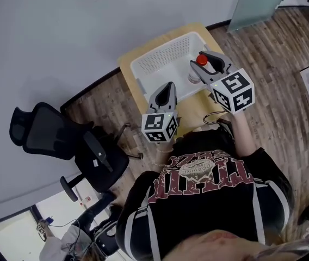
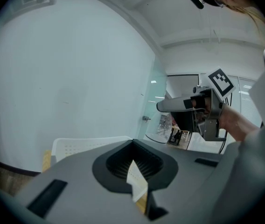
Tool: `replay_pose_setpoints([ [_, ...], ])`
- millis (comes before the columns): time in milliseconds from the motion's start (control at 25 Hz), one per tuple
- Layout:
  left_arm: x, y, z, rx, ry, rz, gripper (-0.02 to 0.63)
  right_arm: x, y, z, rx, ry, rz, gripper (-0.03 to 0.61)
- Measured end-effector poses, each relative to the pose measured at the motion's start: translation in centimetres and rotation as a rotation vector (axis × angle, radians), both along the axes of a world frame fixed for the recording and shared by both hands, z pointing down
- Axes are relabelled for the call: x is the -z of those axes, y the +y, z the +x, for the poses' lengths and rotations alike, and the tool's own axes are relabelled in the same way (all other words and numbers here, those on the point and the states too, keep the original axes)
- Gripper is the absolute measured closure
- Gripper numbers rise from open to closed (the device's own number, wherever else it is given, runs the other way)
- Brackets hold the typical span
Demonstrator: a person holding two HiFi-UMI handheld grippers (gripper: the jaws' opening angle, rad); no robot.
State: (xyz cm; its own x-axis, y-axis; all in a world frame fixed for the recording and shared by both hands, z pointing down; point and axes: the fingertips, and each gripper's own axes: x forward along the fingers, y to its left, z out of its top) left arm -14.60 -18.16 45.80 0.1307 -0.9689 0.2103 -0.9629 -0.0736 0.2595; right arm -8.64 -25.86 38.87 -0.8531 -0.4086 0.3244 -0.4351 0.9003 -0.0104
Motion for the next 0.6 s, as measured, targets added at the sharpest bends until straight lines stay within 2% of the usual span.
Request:
replay_pose_setpoints([
  [600, -0.3, -1.6, 4.1, -0.111, 0.016, -0.003, 0.566, 2.0, 0.1, 5.1, -0.094, -0.038, 0.021, 0.410],
])
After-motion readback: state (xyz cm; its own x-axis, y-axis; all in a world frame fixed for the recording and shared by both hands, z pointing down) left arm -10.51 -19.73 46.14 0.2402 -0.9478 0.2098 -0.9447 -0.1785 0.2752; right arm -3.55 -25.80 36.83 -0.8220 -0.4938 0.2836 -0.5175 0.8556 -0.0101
